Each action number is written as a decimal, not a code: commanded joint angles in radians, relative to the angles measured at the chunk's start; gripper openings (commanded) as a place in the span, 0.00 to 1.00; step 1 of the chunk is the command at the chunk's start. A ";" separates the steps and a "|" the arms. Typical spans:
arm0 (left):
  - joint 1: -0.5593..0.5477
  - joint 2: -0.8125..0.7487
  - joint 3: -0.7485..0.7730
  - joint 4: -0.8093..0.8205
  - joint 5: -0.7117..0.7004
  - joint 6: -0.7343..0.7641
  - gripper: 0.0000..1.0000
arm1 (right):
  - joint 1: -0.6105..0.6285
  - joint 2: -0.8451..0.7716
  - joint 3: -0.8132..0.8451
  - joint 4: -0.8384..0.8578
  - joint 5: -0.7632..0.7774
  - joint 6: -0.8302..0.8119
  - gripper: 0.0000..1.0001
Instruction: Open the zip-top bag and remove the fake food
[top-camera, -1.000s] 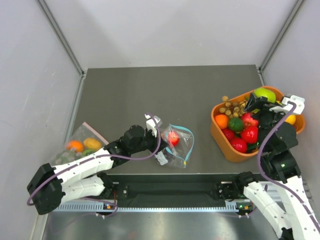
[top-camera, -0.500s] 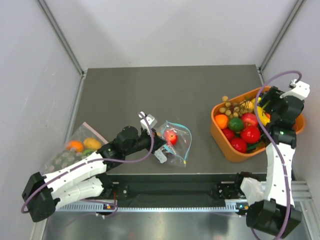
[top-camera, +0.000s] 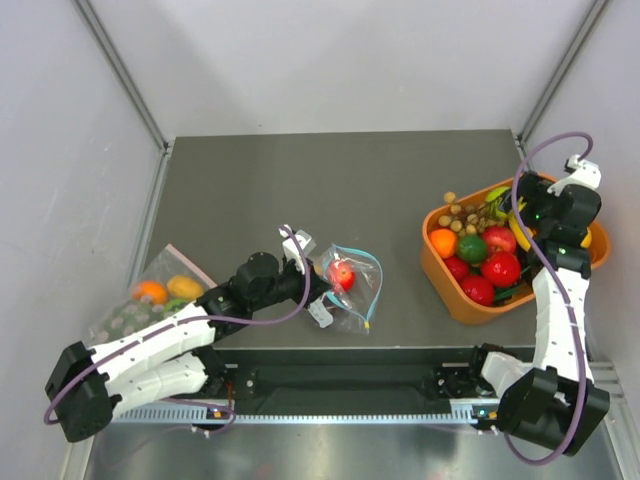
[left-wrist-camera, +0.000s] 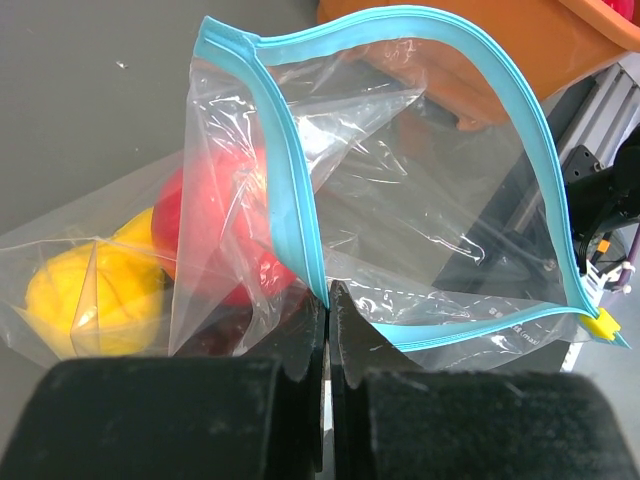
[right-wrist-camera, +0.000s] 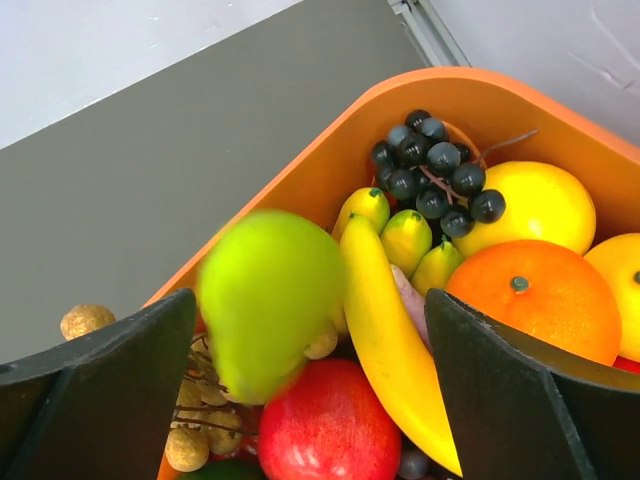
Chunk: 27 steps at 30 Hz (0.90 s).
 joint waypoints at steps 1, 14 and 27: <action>0.003 -0.001 0.000 0.024 0.000 0.017 0.00 | -0.012 -0.019 0.007 0.019 0.010 -0.001 0.96; 0.003 -0.015 0.010 0.010 -0.015 0.028 0.00 | -0.011 -0.249 0.048 -0.018 -0.076 0.003 0.96; 0.003 -0.008 0.024 0.006 -0.025 0.026 0.00 | 0.318 -0.226 0.197 -0.075 -0.121 0.006 0.92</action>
